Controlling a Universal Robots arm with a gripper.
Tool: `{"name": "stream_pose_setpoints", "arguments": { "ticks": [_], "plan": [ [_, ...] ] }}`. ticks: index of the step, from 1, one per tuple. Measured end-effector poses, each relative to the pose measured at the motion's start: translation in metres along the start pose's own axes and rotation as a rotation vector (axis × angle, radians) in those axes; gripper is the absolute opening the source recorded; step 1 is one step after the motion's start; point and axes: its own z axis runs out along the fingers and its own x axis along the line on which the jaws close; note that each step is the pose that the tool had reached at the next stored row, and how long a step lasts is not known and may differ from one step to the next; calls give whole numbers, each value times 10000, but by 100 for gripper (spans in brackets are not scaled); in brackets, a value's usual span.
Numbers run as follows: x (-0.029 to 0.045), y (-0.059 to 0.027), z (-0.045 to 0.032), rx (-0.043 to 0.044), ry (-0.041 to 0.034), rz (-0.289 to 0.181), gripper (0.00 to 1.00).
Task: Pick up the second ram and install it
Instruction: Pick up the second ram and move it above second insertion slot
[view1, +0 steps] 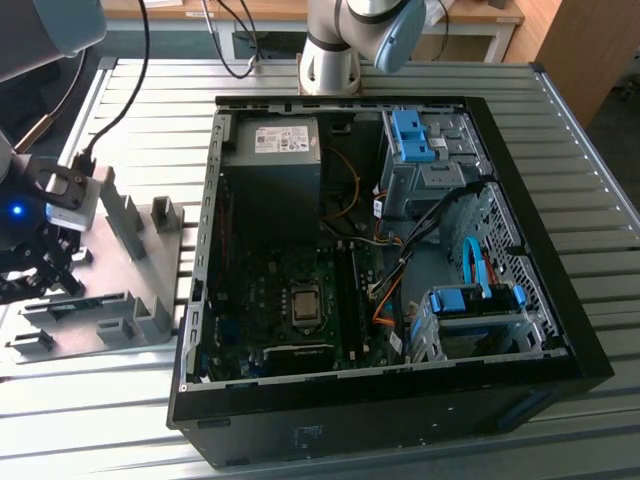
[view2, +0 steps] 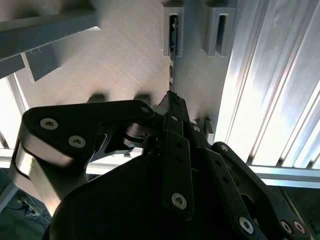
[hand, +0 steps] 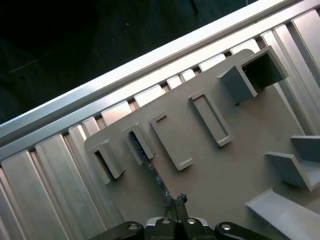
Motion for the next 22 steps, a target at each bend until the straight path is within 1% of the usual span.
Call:
{"name": "stream_pose_setpoints", "arguments": {
  "ticks": [22],
  "plan": [
    [0, 0, 0, -57, 77, -2010, 10]
  ]
}}
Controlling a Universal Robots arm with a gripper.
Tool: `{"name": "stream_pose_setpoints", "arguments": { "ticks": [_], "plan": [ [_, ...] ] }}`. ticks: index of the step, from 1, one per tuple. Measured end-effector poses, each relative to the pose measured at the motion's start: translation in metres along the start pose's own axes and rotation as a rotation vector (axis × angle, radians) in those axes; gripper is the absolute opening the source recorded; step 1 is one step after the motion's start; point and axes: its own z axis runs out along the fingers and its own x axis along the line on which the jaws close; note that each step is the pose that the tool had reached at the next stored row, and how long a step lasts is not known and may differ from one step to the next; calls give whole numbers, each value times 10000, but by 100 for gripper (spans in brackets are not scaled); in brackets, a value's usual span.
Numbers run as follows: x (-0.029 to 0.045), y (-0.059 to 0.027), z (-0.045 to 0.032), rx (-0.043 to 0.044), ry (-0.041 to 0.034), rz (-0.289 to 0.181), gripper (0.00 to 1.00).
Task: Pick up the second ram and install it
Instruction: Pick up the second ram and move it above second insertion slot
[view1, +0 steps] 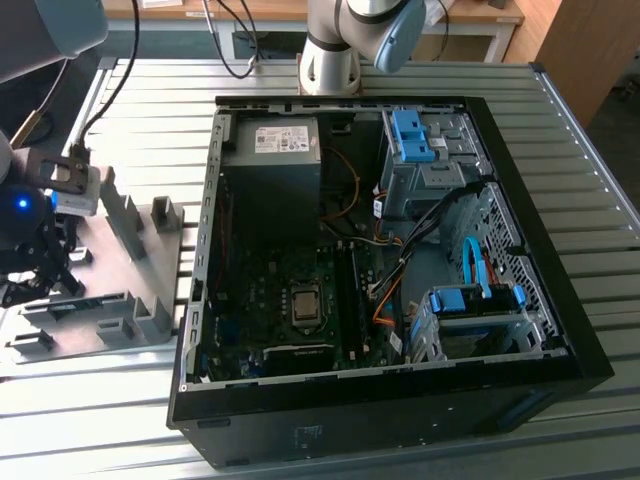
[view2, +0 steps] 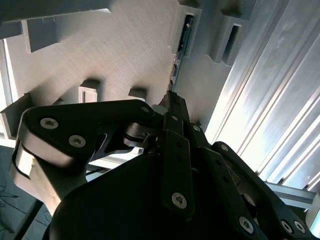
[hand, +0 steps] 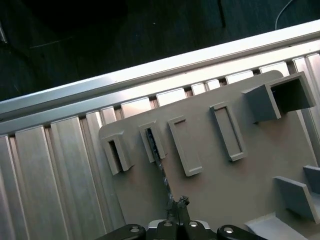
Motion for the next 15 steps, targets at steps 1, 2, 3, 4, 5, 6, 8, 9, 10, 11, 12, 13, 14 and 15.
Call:
{"name": "stream_pose_setpoints", "arguments": {
  "ticks": [1, 2, 3, 4, 5, 6, 8, 9, 10, 11, 12, 13, 14, 15],
  "plan": [
    [0, 0, 0, -3, 4, -96, 10],
    [0, 0, 0, -6, 8, -189, 10],
    [0, 0, 0, -8, 12, -282, 10],
    [0, 0, 0, -11, 15, -374, 10],
    [0, 0, 0, -13, 18, -467, 10],
    [0, 0, -1, -16, 22, -559, 10],
    [0, 0, 0, -21, 29, -739, 10],
    [0, 0, 0, -23, 32, -827, 10],
    [0, 0, 0, -26, 36, -920, 10],
    [0, 0, 0, -29, 39, -1005, 10],
    [0, 0, 0, -32, 42, -1094, 10],
    [0, 0, 0, -34, 46, -1181, 10],
    [0, 0, 0, -36, 48, -1267, 10],
    [0, 0, 0, -39, 52, -1351, 10]
  ]
}}
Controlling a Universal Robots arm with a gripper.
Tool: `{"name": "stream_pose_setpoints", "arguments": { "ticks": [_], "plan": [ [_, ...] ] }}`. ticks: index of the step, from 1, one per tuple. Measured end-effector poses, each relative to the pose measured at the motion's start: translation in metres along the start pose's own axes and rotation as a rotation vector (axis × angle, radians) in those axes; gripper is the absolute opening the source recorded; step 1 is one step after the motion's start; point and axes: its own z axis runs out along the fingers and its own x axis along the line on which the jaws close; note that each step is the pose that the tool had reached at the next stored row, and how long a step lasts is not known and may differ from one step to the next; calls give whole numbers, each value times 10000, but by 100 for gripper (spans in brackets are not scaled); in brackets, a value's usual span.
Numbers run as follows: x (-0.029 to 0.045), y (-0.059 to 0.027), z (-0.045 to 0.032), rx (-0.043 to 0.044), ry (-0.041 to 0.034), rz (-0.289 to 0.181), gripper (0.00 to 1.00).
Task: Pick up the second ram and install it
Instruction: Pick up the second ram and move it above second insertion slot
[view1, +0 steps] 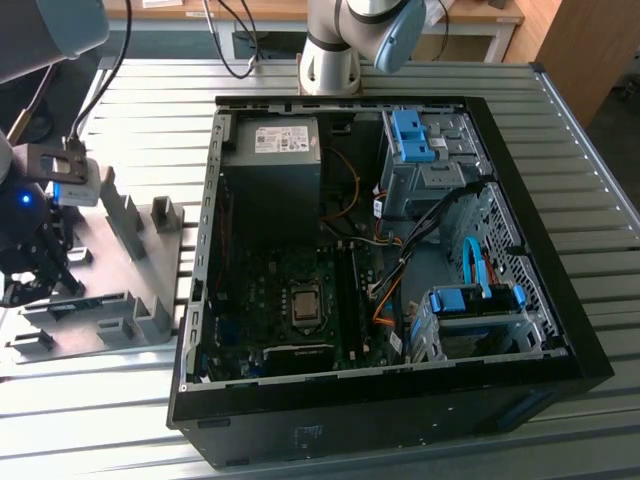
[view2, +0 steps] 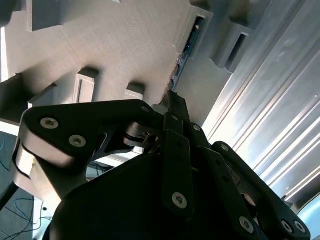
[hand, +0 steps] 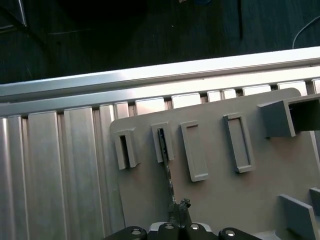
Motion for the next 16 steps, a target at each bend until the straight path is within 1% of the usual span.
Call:
{"name": "stream_pose_setpoints", "arguments": {
  "ticks": [16],
  "plan": [
    [0, 0, 0, -37, 49, -1285, 10]
  ]
}}
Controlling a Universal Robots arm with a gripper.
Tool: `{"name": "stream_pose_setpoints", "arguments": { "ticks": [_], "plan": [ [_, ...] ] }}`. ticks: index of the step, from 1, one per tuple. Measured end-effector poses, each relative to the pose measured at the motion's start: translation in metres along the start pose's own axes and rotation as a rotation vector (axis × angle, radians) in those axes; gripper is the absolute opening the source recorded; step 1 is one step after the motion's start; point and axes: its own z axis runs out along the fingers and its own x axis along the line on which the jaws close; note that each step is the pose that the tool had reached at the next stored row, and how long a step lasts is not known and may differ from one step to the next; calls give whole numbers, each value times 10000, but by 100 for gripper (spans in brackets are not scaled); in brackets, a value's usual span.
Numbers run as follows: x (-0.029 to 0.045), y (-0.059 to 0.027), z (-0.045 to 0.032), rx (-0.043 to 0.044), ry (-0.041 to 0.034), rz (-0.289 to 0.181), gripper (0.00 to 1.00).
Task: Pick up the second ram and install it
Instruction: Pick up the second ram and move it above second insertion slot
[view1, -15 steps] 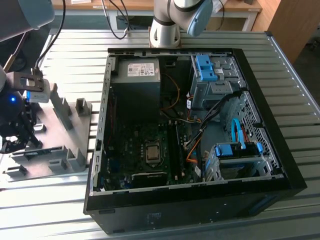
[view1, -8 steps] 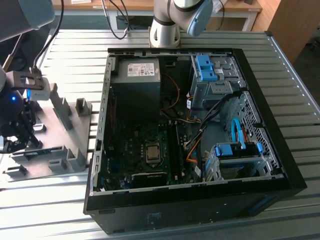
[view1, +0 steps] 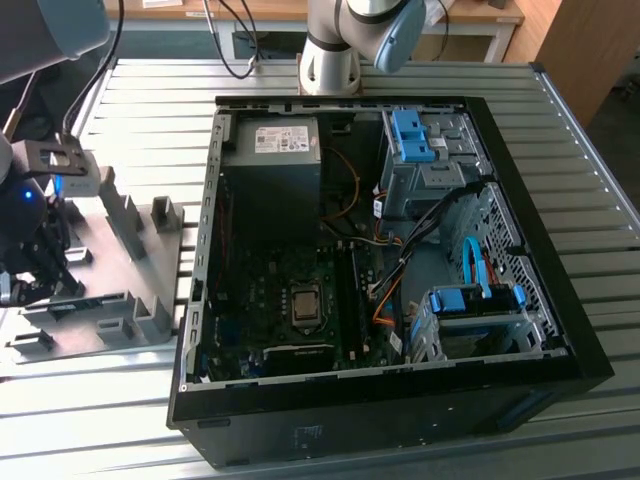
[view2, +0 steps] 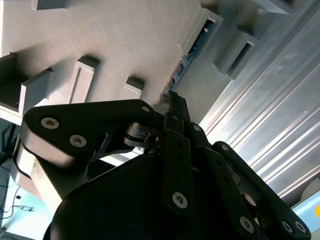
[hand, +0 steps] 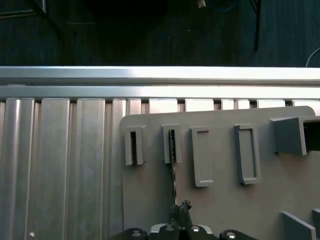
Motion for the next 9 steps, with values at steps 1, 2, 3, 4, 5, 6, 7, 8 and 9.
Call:
{"name": "stream_pose_setpoints", "arguments": {
  "ticks": [1, 2, 3, 4, 5, 6, 7, 8, 9],
  "plan": [
    [0, 0, 0, -2, 3, -75, 10],
    [0, 0, 0, -4, 6, -149, 10],
    [0, 0, 0, -6, 8, -222, 10],
    [0, 0, 0, -8, 11, -296, 10],
    [0, 0, 0, -10, 14, -371, 10],
    [0, 0, 0, -12, 17, -454, 10],
    [0, 0, 0, -15, 20, -527, 10],
    [0, 0, 0, -17, 23, -604, 10],
    [0, 0, 0, -19, 26, -682, 10]
  ]
}}
